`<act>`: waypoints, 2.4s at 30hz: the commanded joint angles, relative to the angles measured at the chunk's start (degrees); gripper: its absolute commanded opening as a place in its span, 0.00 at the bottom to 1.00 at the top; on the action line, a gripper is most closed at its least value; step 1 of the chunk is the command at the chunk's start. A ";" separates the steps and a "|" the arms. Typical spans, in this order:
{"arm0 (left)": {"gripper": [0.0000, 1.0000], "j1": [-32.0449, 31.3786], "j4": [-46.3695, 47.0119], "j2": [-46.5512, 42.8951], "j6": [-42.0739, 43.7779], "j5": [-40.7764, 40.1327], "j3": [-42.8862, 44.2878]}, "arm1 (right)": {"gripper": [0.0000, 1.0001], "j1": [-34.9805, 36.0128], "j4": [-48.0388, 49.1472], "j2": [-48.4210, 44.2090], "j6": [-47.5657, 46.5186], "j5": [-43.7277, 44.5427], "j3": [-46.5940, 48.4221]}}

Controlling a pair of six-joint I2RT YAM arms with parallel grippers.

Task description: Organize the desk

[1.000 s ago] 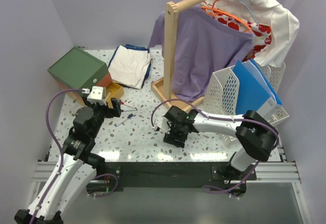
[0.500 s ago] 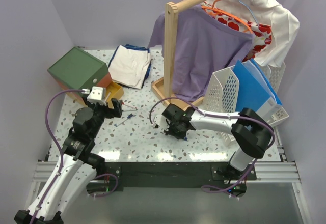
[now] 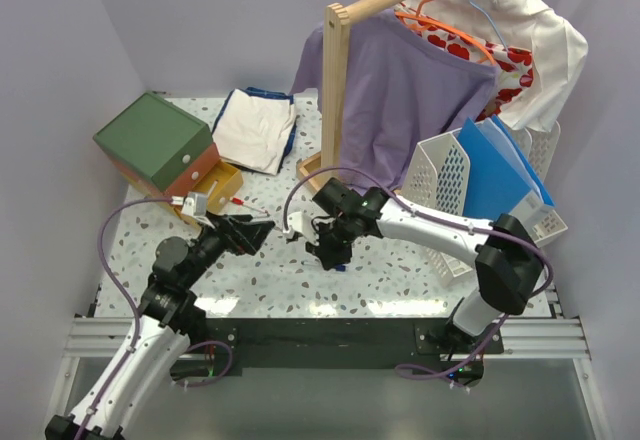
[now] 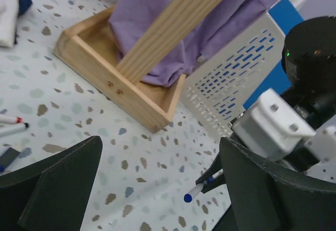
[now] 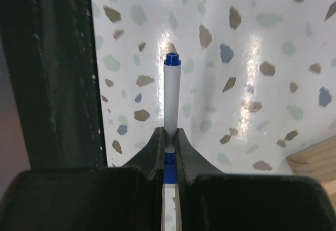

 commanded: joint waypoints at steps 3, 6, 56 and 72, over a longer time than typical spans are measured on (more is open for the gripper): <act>0.98 0.28 14.21 -3.34 -17.03 6.49 -4.60 | 0.00 -3.67 5.52 -5.06 8.23 -12.15 6.14; 0.97 0.28 16.49 -3.43 -19.84 5.70 -6.00 | 0.00 -5.18 9.32 -4.36 15.36 -13.74 7.99; 0.00 -11.15 -8.08 5.53 -2.12 -21.36 9.36 | 0.83 -8.07 8.19 -5.49 10.03 -23.05 10.10; 0.00 -9.57 -39.23 35.92 29.72 -55.55 40.57 | 0.91 -13.79 -6.23 -17.80 -15.82 -22.17 1.32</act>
